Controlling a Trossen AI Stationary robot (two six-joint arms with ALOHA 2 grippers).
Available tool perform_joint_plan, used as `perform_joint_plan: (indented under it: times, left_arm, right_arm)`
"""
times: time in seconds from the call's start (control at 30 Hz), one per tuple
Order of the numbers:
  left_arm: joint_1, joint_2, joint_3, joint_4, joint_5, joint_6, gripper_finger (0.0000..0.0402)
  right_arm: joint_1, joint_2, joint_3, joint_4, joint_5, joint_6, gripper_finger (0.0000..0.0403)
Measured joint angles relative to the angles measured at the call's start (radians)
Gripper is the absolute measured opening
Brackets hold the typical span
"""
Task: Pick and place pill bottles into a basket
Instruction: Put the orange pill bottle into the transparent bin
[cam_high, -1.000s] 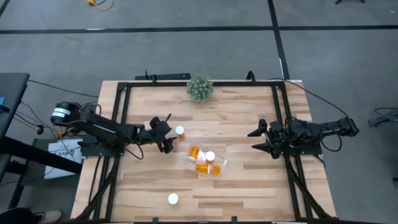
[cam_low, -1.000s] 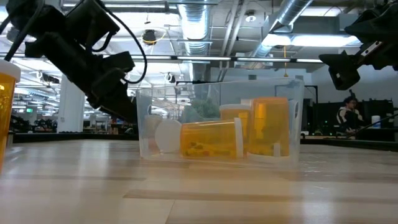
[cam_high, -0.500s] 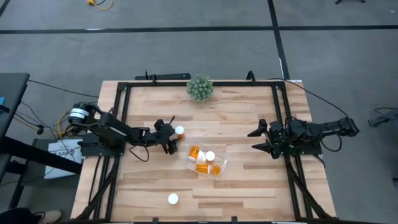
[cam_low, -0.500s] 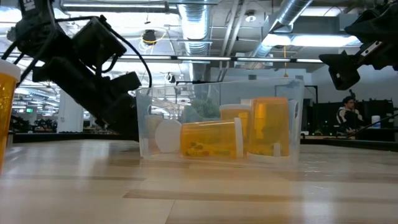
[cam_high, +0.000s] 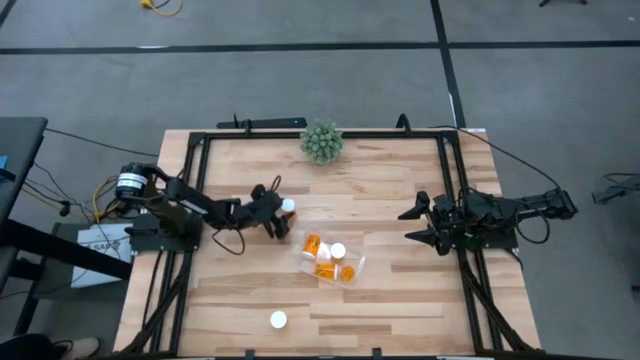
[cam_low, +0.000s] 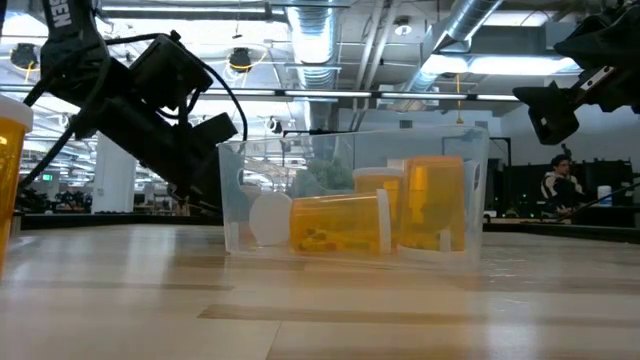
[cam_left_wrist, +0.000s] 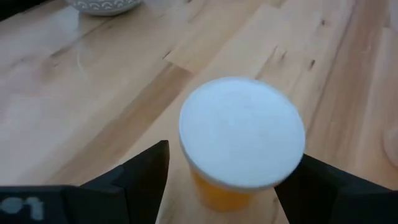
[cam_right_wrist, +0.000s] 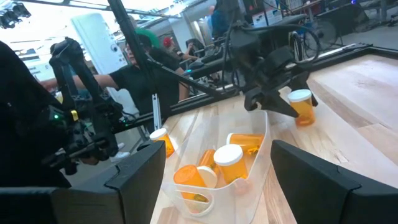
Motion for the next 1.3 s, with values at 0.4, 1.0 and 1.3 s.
perform_joint_plan:
  times: [0.4,1.0,1.3]
  left_arm:
    - [0.02,0.0,0.0,0.054,0.03,0.012,0.0188]
    - [0.021,-0.019,0.047,0.267,0.09,-0.092,0.0156]
    - [0.015,-0.071,0.134,0.342,0.32,-0.14,0.0156]
  right_arm:
    - [0.0,0.0,0.0,0.0,0.0,0.0,0.0286]
    - [0.0,0.0,0.0,0.0,0.0,0.0,0.0286]
    - [0.0,0.0,0.0,0.0,0.0,0.0,0.0286]
